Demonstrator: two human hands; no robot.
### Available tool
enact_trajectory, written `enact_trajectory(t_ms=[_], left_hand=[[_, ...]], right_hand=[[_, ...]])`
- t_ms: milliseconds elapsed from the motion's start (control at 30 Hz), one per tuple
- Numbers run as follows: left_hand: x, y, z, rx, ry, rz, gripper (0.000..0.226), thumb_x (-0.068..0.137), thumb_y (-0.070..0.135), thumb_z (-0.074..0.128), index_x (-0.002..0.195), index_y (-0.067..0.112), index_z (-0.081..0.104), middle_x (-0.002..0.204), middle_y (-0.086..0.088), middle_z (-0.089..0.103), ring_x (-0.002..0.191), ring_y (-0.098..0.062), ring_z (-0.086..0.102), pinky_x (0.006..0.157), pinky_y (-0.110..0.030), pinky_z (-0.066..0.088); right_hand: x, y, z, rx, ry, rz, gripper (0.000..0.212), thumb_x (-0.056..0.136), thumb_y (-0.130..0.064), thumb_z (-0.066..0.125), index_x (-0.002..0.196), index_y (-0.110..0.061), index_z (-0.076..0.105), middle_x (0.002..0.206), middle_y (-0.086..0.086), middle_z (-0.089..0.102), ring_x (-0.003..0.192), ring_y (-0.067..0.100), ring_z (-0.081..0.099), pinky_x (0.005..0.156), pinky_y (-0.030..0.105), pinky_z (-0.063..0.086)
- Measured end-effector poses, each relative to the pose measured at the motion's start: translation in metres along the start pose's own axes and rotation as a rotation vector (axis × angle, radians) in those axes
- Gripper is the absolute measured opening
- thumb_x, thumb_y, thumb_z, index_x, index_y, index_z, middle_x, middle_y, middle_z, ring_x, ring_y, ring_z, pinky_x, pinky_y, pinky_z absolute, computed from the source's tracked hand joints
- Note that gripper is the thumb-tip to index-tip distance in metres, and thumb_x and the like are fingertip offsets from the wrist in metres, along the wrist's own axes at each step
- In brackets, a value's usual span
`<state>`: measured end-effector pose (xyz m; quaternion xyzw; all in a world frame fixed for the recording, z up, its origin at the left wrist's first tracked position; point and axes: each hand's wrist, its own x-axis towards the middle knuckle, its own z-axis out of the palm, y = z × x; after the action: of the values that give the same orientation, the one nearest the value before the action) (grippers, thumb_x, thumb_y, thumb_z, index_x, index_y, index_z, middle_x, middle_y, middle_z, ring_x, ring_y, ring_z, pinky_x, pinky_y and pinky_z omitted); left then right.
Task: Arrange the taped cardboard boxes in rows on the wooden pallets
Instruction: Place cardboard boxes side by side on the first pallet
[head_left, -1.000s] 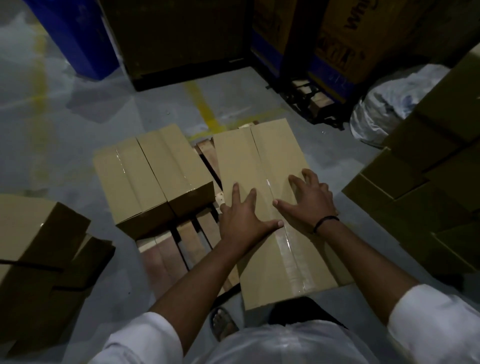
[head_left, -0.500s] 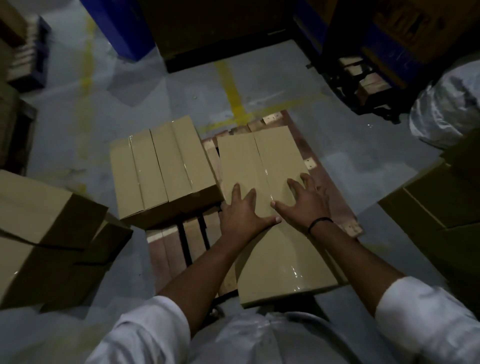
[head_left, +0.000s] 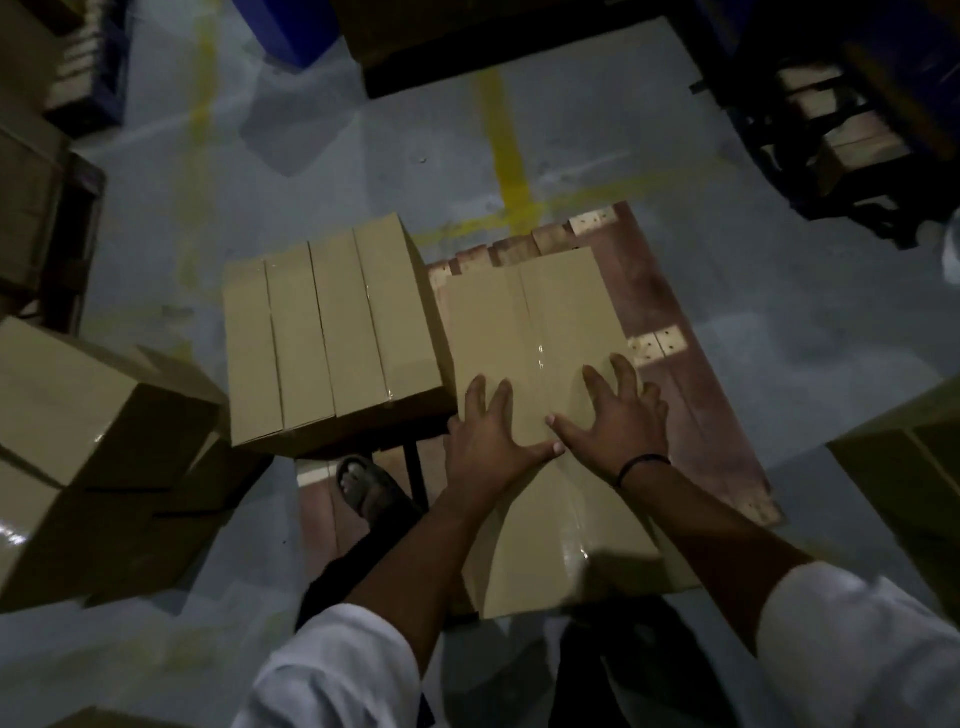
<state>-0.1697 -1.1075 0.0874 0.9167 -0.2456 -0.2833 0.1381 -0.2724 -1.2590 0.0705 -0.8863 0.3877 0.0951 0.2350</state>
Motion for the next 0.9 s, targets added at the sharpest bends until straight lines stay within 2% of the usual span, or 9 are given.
enact_trajectory(t_ms=[233, 367, 500, 567, 667, 767, 833, 900], left_hand=[[0.112, -0.062, 0.037, -0.005, 0.019, 0.006, 0.118, 0.067, 0.092, 0.06, 0.162, 0.04, 0.013, 0.17, 0.008, -0.016, 0.149, -0.044, 0.021, 0.114, -0.057, 0.034], [0.179, -0.101, 0.055, 0.011, 0.025, 0.036, 0.111, 0.071, 0.089, 0.058, 0.161, 0.04, 0.016, 0.17, 0.009, -0.016, 0.149, -0.046, 0.023, 0.115, -0.059, 0.036], [0.245, -0.141, 0.062, 0.058, 0.048, 0.107, 0.103, 0.078, 0.084, 0.059, 0.161, 0.04, 0.018, 0.17, 0.007, -0.017, 0.151, -0.046, 0.021, 0.117, -0.06, 0.031], [0.272, -0.161, 0.064, 0.074, 0.019, 0.136, 0.102, 0.08, 0.08, 0.062, 0.161, 0.04, 0.016, 0.17, 0.006, -0.019, 0.152, -0.047, 0.018, 0.119, -0.06, 0.028], [0.295, -0.185, 0.068, 0.202, -0.079, 0.203, 0.099, 0.085, 0.07, 0.065, 0.162, 0.038, 0.012, 0.17, 0.001, -0.02, 0.15, -0.049, 0.019, 0.118, -0.059, 0.032], [0.299, -0.207, 0.073, 0.384, -0.219, 0.208, 0.106, 0.085, 0.066, 0.067, 0.163, 0.033, 0.003, 0.169, -0.006, -0.021, 0.153, -0.048, 0.003, 0.12, -0.06, 0.024], [0.295, -0.219, 0.077, 0.42, -0.281, 0.197, 0.118, 0.083, 0.068, 0.069, 0.163, 0.032, -0.01, 0.167, -0.009, -0.029, 0.153, -0.046, -0.013, 0.124, -0.06, 0.013], [0.286, -0.223, 0.081, 0.426, -0.3, 0.204, 0.129, 0.078, 0.072, 0.071, 0.161, 0.03, -0.018, 0.164, -0.012, -0.035, 0.152, -0.045, -0.021, 0.125, -0.058, 0.008]], right_hand=[[0.11, -0.017, 0.077, -0.057, -0.038, -0.025, 0.094, 0.076, -0.084, 0.052, 0.154, -0.037, 0.029, 0.167, 0.0, 0.004, 0.143, 0.046, 0.022, 0.114, 0.057, 0.028], [0.178, -0.031, 0.124, -0.098, -0.064, -0.086, 0.099, 0.077, -0.086, 0.05, 0.157, -0.037, 0.021, 0.168, -0.001, -0.004, 0.142, 0.047, 0.022, 0.113, 0.057, 0.028], [0.239, -0.045, 0.162, -0.102, -0.066, -0.124, 0.103, 0.077, -0.088, 0.047, 0.16, -0.039, 0.01, 0.168, -0.004, -0.012, 0.148, 0.049, 0.012, 0.117, 0.06, 0.023], [0.265, -0.055, 0.177, -0.098, -0.072, -0.143, 0.103, 0.078, -0.088, 0.048, 0.16, -0.04, 0.007, 0.168, -0.006, -0.015, 0.15, 0.05, 0.008, 0.119, 0.061, 0.02], [0.291, -0.056, 0.197, -0.115, -0.134, -0.148, 0.103, 0.08, -0.082, 0.054, 0.16, -0.04, 0.006, 0.168, -0.007, -0.019, 0.151, 0.049, 0.002, 0.119, 0.062, 0.017], [0.299, -0.046, 0.214, -0.194, -0.272, -0.161, 0.107, 0.079, -0.08, 0.058, 0.161, -0.038, 0.003, 0.168, -0.004, -0.022, 0.151, 0.049, -0.012, 0.119, 0.065, 0.012], [0.294, -0.042, 0.223, -0.242, -0.304, -0.184, 0.112, 0.079, -0.081, 0.058, 0.161, -0.037, -0.003, 0.167, -0.002, -0.025, 0.15, 0.047, -0.02, 0.119, 0.067, 0.008], [0.284, -0.042, 0.227, -0.256, -0.309, -0.193, 0.116, 0.077, -0.083, 0.057, 0.161, -0.036, -0.008, 0.166, 0.001, -0.029, 0.15, 0.045, -0.024, 0.117, 0.07, 0.007]])
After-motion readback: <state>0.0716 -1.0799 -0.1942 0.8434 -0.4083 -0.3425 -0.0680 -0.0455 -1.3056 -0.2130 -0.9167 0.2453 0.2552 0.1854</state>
